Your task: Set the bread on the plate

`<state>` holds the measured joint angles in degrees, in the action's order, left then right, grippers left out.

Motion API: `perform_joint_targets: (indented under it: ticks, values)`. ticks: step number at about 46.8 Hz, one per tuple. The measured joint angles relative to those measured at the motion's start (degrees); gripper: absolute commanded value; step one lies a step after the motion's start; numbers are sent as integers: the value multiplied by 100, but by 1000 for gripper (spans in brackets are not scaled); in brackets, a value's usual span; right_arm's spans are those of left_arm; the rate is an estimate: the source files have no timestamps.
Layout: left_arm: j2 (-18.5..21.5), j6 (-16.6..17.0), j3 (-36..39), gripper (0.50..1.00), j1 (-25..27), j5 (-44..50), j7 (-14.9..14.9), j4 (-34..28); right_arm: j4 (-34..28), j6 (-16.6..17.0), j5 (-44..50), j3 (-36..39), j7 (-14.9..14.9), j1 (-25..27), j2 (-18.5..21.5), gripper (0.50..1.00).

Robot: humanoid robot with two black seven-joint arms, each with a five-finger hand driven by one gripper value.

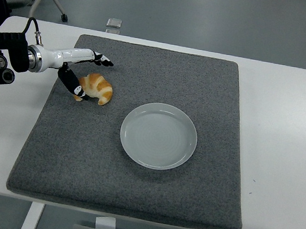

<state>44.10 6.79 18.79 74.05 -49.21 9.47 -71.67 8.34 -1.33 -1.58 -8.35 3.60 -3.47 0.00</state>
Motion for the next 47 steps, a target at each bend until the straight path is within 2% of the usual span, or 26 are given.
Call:
perform_joint_targets:
  ticks: [21,40,47]
  values:
    - [-245,109,2,971,-193,-45,107,371,1,0,0,0,0,0,0,930]
    - [-465,194,5,911,-251,-133,117,565,1,0,0,0,1,-1,0,930]
    - [-505,262,5,911,-316,-236,117,634,1,0,0,0,0,0,0,932]
